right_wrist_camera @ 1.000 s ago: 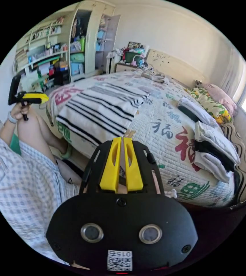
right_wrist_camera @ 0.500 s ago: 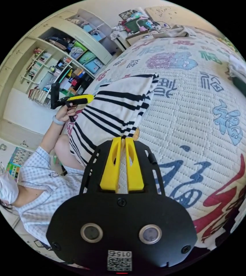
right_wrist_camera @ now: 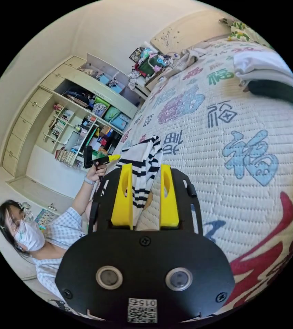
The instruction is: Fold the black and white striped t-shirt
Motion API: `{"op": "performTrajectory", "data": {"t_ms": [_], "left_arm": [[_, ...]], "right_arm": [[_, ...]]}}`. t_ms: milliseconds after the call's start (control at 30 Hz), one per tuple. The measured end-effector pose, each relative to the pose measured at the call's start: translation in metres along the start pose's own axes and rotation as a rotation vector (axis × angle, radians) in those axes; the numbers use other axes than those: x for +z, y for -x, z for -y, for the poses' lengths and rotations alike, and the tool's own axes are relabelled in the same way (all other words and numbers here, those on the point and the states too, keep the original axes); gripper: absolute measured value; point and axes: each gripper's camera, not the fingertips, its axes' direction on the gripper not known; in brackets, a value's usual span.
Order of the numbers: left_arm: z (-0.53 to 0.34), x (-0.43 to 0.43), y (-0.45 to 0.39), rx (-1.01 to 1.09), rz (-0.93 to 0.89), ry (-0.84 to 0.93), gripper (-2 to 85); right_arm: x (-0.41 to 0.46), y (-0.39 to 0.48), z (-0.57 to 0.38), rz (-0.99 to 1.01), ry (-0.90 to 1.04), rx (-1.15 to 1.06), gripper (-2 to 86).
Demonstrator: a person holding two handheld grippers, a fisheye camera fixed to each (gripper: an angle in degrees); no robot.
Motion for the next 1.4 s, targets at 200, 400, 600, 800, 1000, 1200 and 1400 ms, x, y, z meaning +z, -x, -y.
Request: {"op": "performTrajectory", "data": {"t_ms": [200, 400, 600, 800, 1000, 1200, 1400], "left_arm": [[0.011, 0.005, 0.028, -0.080, -0.259, 0.015, 12.7], [0.004, 0.007, 0.024, -0.056, -0.273, 0.054, 2.0], [-0.008, -0.046, -0.031, 0.236, -0.111, -0.142, 0.9], [-0.064, -0.072, -0.075, 0.465, 0.019, -0.311, 0.9], [-0.156, -0.108, -0.106, 0.773, -0.054, -0.284, 0.9], [-0.237, -0.119, -0.135, 1.031, -0.138, -0.131, 1.0], [-0.291, -0.077, -0.153, 1.132, -0.070, 0.190, 1.1]], "right_arm": [[0.009, -0.018, 0.043, 0.196, 0.070, 0.060, 11.5], [0.015, 0.007, 0.053, 0.186, 0.145, -0.038, 6.3], [-0.018, 0.066, 0.046, 0.042, -0.014, -0.254, 4.3], [-0.027, 0.121, -0.008, -0.050, -0.111, -0.402, 3.9], [-0.037, 0.171, -0.108, 0.017, -0.083, -0.644, 3.2], [-0.010, 0.204, -0.207, -0.038, 0.136, -0.869, 3.5], [0.060, 0.191, -0.257, -0.175, 0.433, -0.828, 4.5]]}}
